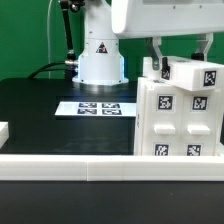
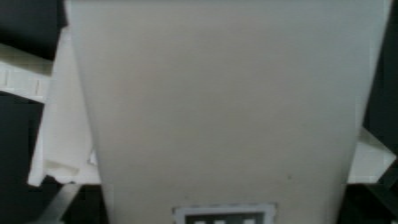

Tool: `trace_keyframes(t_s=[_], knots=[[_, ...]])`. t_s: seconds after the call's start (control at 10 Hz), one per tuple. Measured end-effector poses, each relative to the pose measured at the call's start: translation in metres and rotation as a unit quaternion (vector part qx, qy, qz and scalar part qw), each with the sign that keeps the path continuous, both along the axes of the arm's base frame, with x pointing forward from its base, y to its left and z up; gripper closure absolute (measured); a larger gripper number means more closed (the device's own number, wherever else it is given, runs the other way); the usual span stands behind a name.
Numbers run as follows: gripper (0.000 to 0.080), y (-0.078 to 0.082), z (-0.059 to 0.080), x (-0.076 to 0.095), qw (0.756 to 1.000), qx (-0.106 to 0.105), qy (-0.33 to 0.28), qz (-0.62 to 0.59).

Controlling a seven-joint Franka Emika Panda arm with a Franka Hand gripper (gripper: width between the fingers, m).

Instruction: Assemble cabinet

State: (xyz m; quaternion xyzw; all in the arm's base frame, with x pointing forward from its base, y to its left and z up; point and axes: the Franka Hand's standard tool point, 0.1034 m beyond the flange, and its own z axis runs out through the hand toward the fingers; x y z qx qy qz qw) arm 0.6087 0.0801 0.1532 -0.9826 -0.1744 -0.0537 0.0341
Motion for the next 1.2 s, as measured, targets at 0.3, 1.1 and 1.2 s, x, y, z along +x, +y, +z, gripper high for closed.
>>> trace_keyframes(t_s=[0.3,1.1,1.2], knots=[[0.0242,0.0003,0.0009,0.0015,0.992,0.012,0.006,-0.122],[0.0241,0.005,0.0007,0.0004,0.886,0.051,0.022,-0.46],[0.0241,0.005,0.0007,0.0004,0.874,0.053,0.024,-0.482]])
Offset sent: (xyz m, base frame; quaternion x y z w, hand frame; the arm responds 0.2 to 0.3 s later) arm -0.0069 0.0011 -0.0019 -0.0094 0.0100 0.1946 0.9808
